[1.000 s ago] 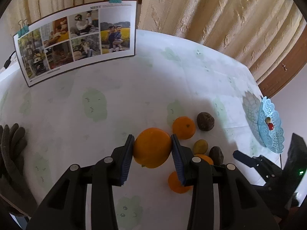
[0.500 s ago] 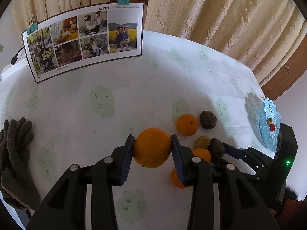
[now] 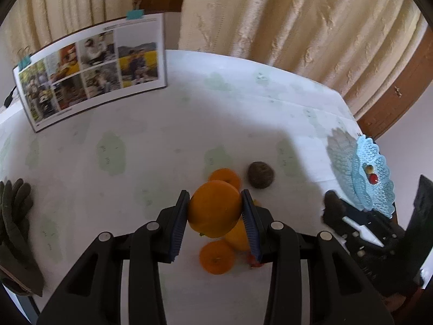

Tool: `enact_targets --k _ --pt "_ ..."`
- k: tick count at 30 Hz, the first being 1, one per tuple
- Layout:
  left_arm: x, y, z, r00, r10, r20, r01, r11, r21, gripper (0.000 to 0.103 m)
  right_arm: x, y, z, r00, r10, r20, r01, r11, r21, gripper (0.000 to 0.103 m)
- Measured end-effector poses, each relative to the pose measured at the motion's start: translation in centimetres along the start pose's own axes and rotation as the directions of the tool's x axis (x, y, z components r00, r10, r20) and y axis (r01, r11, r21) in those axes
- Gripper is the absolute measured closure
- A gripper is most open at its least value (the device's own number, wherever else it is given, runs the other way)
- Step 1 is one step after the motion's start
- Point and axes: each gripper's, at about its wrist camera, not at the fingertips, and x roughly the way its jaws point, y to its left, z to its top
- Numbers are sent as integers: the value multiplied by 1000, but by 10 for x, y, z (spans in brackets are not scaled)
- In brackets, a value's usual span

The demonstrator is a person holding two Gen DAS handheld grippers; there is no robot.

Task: Organize fruits
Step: 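Lower the dark fruit into the basket with the right tool while the left tool carries the orange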

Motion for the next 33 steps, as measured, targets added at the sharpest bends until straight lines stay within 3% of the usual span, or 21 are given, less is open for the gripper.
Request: enact_targets --k 8,17,26,29,33 --pt "1 -41 4 1000 -24 10 23 999 46 64 -52 -64 2 988 -119 98 106 986 125 61" --pt "2 -92 5 998 -57 19 55 993 100 64 -85 -131 -17 966 -236 105 208 952 224 60" --pt "7 -145 4 996 -93 17 89 984 157 64 -101 -165 -37 958 -272 94 239 934 266 59" --pt "9 -162 4 994 -107 14 103 980 173 64 -110 -172 -42 954 -279 105 242 931 274 50" --pt "14 -186 4 991 -132 10 128 971 201 64 -119 -181 -48 951 -288 110 248 928 279 51"
